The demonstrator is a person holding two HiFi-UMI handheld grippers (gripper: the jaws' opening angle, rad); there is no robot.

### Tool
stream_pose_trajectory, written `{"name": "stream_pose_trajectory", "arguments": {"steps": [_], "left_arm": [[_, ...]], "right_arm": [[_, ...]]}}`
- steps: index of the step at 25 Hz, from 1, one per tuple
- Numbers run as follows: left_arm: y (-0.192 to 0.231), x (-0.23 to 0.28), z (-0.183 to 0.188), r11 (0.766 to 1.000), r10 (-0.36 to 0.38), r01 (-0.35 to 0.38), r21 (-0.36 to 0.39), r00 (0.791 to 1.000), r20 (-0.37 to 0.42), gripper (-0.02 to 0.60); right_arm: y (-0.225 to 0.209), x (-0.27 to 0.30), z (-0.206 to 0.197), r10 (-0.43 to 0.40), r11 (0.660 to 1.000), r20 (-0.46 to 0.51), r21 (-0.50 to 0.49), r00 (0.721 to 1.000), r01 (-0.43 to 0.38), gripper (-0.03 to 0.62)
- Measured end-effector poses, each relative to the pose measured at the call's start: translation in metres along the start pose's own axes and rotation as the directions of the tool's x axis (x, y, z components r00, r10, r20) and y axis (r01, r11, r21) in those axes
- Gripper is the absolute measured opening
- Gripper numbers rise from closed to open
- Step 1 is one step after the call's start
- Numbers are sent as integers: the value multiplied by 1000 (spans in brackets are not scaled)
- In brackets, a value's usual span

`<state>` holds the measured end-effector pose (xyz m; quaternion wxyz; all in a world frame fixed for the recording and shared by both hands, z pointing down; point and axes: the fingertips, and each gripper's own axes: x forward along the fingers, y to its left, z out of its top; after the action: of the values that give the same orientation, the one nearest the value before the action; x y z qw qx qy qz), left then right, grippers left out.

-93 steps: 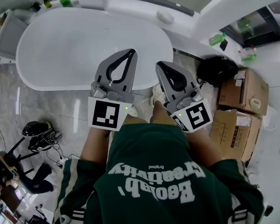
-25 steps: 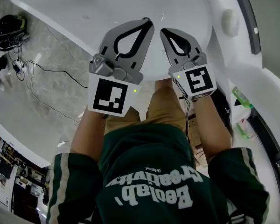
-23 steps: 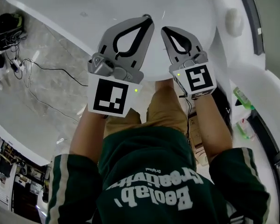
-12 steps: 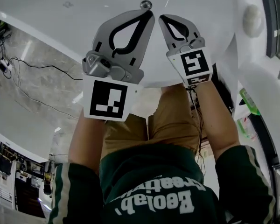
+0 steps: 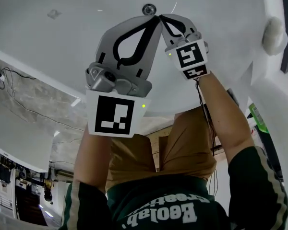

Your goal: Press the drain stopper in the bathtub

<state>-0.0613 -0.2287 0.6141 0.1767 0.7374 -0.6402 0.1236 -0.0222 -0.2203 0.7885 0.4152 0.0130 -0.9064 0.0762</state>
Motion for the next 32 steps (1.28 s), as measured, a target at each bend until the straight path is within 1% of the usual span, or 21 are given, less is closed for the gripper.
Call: {"name": "stream_pose_trajectory", "arguments": {"steps": [3,8,13,18,24,28,32], "left_arm": [[1,12,-15,1000,-8,8,-26,1000,-3,9],[2,28,-36,1000,1,-1,-20,1000,-5,9],[4,42,-58,1000,14,-15,-28,1000,-13,9],[5,45,-80,999,14,-16,-45,999,-51,9],[1,48,-97,999,15,-20,-46,995,-96,9],[4,46,-108,998,14,-21,-62,994,-111,9],[5,48,-114,997,14,-23,-76,993,-114,9]], "right_arm": [[-5,25,-26,14,1000,-51,-7,999,-14,9],[-10,55,-60,34,999,-98,-19,995,-36,9],[-16,80,-82,44,996,-126,-66,991,-53,9],[-21,107,-104,36,997,-168,-57,985,-46,9],[-27,138,-136,34,993,-241,-100,970,-60,9],[-25,158,-155,37,992,-286,-102,958,-69,9],[-27,172,-169,24,993,-320,-100,947,-58,9]]}}
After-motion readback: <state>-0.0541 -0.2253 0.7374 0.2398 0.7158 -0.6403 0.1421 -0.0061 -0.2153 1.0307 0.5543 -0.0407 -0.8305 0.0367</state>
